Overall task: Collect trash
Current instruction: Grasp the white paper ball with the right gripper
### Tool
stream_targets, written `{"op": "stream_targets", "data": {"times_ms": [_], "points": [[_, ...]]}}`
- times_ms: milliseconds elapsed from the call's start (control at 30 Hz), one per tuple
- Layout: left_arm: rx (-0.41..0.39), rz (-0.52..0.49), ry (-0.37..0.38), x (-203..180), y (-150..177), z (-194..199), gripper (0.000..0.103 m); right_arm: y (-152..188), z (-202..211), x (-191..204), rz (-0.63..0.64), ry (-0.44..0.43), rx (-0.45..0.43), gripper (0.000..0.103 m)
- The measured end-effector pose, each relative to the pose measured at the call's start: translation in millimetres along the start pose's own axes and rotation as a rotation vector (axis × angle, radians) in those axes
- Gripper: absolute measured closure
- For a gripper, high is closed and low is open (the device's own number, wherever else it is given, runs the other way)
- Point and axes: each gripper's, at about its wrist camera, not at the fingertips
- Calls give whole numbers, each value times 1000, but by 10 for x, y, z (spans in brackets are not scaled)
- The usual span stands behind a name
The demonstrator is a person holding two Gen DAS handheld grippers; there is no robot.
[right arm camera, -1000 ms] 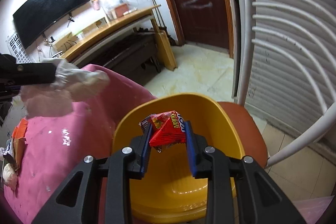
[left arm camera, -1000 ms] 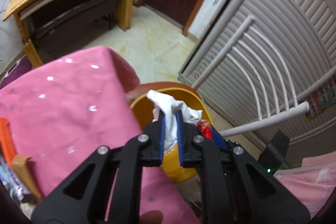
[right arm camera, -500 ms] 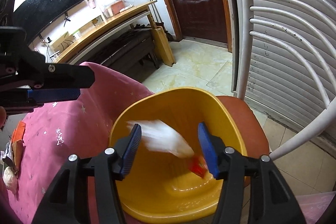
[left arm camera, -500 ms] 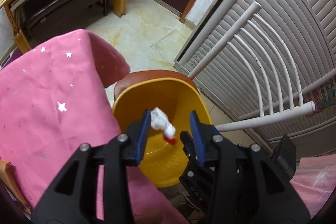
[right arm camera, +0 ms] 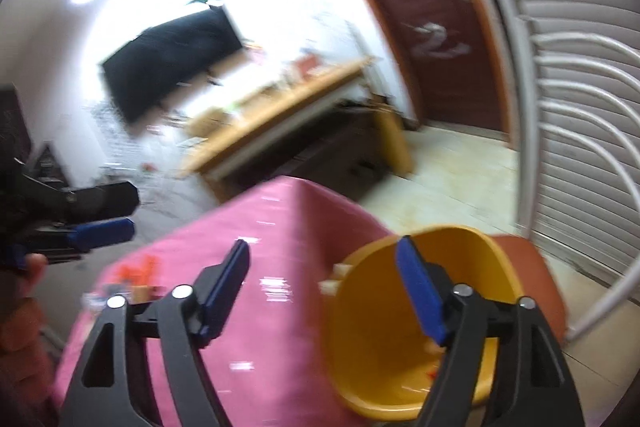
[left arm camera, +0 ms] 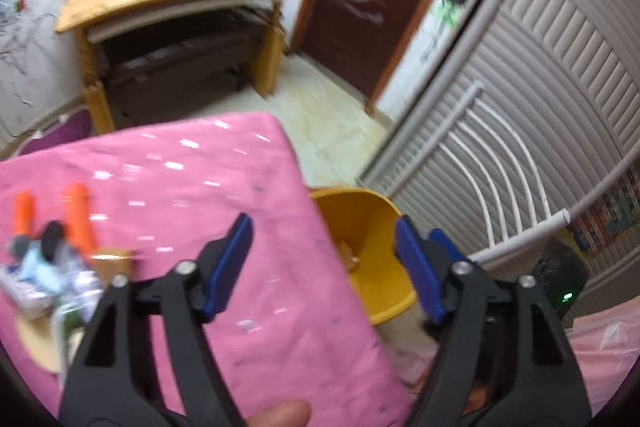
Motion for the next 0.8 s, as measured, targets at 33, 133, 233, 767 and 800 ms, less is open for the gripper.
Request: {"op": "stream_targets", "data": {"times_ms": [33, 133, 233, 767, 800], "points": [[-34, 7, -29, 101, 33, 163, 18, -2, 40, 65, 15, -45, -8, 26], [-110, 13, -118, 386, 146, 566, 11, 10, 121, 400, 110, -214, 1, 23], [-154, 29, -199, 695, 258, 874, 9, 81, 121, 797, 229, -327, 43, 20], [-108, 287, -320, 2088, 547, 1214, 8, 587, -401, 2265, 592, -550, 347, 19], [-100, 307, -304, 2137, 553, 1208, 8, 631, -435, 2305, 614, -549, 368, 19]]}}
Point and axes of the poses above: each gripper's, at about its wrist camera, not at the fingertips, and z roughly against the way its jaws point, x to its left, y to its underside, and after that the axes turned 3 degrees about z, right-handed
